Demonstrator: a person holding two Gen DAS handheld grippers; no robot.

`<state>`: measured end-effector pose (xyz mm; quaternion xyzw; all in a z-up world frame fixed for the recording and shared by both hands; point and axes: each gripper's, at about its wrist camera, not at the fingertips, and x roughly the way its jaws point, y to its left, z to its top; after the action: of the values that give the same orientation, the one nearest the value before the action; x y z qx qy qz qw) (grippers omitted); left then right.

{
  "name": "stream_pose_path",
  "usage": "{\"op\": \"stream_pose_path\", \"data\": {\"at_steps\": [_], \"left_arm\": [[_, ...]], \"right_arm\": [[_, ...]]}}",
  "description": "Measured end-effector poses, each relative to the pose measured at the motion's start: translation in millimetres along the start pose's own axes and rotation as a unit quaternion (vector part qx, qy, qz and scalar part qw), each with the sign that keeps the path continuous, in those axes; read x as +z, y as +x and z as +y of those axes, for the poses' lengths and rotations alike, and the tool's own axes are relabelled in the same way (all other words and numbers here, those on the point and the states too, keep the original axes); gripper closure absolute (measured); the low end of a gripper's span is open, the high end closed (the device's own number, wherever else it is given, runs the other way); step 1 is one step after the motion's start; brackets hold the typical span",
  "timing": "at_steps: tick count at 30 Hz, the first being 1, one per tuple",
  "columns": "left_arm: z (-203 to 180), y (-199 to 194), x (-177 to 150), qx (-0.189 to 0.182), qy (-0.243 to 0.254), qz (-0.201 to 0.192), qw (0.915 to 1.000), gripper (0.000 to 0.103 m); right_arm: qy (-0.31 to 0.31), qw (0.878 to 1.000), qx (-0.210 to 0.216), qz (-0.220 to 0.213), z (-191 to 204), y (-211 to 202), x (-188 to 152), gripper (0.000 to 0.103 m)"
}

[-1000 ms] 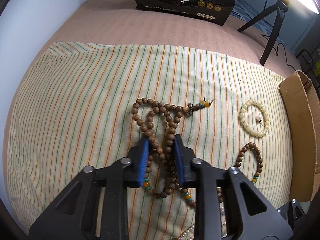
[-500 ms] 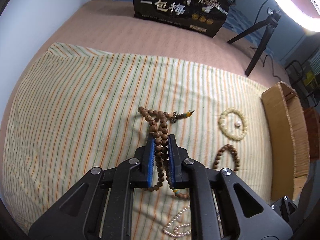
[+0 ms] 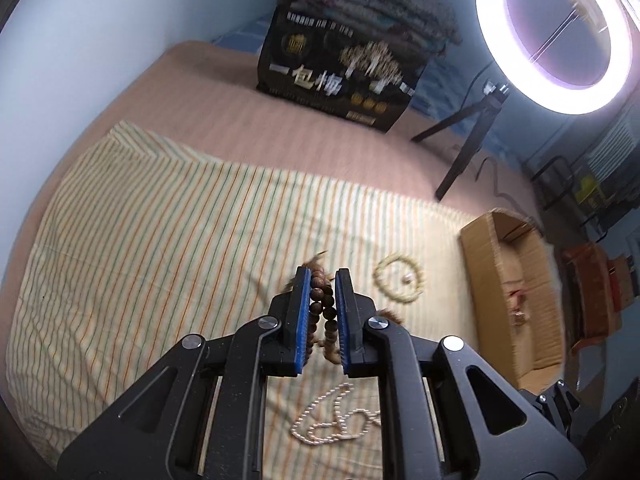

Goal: Organize jewelry
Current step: 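Lift the bead strand and blue bangle over the cardboard box with both tools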

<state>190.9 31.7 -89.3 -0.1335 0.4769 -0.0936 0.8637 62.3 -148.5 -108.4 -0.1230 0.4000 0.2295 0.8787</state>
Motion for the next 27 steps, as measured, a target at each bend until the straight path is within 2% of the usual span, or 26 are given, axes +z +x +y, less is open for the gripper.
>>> {"op": "stream_pose_path", "data": {"at_steps": [4,5,12,20,27], "left_arm": [[-7.6,-24.5,6.6,-0.02,-0.002,-0.025,0.9995,0.094],[-10.9,-31.5,8.4,-0.023,0.001,-0.034,0.9992,0.099],[-24.3,-65.1,17.2,-0.046,0.008,-0.071,0.9964,0.099],[-29.3,-69.1,19.4,-0.052,0.008,-0.074,0.9958,0.099],[-54.2,-107.8,33.6,-0.077,0.028,-0.106,0.991,0.099]], "right_arm": [[0.013,1.0,-0.008,-0.018,-12.3,-20.7,5.0,0.031],[0.016,1.0,-0.01,-0.021,-16.0,-24.1,6.4,0.031],[0.042,0.998,-0.029,-0.045,-41.3,-52.4,6.2,0.031],[0.06,0.996,-0.039,-0.047,-56.7,-58.5,0.1,0.031],[0.064,0.995,-0.05,-0.056,-68.4,-72.0,2.1,0.031]]}}
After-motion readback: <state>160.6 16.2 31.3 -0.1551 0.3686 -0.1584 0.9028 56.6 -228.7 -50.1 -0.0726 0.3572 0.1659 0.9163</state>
